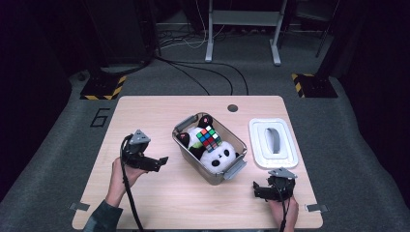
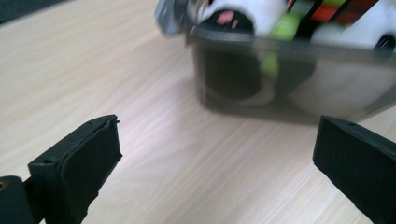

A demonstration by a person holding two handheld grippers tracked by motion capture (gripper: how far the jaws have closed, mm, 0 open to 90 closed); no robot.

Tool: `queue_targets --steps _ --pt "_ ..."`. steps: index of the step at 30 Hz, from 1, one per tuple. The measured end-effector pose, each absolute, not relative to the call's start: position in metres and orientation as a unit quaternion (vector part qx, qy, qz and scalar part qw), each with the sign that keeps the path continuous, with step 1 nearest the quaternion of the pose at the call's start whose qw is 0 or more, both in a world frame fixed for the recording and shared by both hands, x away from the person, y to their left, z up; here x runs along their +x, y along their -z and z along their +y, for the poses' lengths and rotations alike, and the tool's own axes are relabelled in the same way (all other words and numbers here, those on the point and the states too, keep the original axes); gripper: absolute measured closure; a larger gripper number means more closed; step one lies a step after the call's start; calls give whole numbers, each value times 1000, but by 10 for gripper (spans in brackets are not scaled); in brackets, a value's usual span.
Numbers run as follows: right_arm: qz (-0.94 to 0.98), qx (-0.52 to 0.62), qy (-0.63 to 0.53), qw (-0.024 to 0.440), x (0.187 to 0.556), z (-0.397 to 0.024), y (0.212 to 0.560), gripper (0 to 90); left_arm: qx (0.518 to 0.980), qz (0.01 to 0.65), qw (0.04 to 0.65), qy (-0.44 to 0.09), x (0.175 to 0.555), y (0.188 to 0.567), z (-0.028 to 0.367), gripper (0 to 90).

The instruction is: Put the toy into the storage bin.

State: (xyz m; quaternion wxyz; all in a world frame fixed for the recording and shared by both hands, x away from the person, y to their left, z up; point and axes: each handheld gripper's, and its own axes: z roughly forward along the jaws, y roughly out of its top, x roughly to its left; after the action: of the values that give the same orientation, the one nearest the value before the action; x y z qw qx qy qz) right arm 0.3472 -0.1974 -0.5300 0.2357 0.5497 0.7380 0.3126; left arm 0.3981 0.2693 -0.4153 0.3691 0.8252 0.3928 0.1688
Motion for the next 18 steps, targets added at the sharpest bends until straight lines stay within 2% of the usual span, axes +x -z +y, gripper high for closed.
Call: queue_targets --steps 18 --pt "737 550 -313 236 347 -197 530 9 795 482 322 -176 401 488 324 1"
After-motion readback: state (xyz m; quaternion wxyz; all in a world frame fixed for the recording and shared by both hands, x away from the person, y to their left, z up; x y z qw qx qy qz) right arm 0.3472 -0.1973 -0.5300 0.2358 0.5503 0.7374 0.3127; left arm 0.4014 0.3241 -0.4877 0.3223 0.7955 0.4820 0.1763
